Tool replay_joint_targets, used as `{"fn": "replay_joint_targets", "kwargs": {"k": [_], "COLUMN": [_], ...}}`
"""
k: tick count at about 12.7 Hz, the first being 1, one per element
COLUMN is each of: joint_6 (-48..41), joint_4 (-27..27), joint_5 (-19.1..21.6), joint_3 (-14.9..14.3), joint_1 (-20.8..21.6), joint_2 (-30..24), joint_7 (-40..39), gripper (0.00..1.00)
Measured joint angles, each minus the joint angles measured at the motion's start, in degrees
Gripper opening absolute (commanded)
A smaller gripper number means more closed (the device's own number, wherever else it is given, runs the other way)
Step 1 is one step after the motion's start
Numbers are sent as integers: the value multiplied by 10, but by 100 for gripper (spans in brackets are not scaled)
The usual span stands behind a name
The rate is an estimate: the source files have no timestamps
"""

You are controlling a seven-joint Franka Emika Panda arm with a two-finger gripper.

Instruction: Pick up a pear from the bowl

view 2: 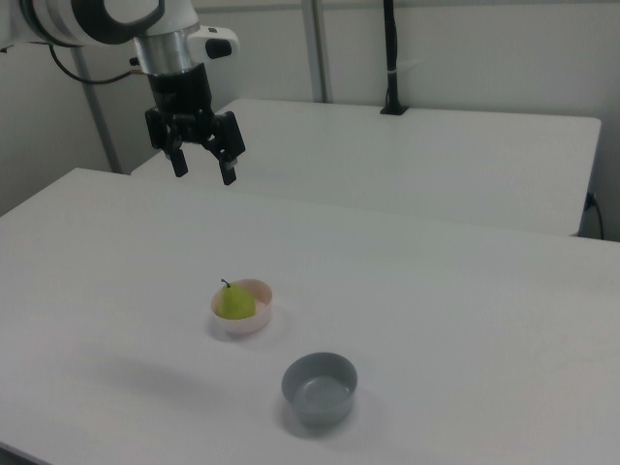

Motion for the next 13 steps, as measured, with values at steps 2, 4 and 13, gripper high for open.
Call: {"fn": "replay_joint_targets", "kwargs": {"k": [2, 4, 13], "joint_6": [0, 0, 0], "joint_4": [0, 0, -11], "joint_5": [0, 0, 0], "joint_3": [0, -1, -1], "joint_1": [0, -1, 1], "joint_2": [0, 0, 1], "joint_7": [0, 0, 0], "gripper": [100, 100, 100]}}
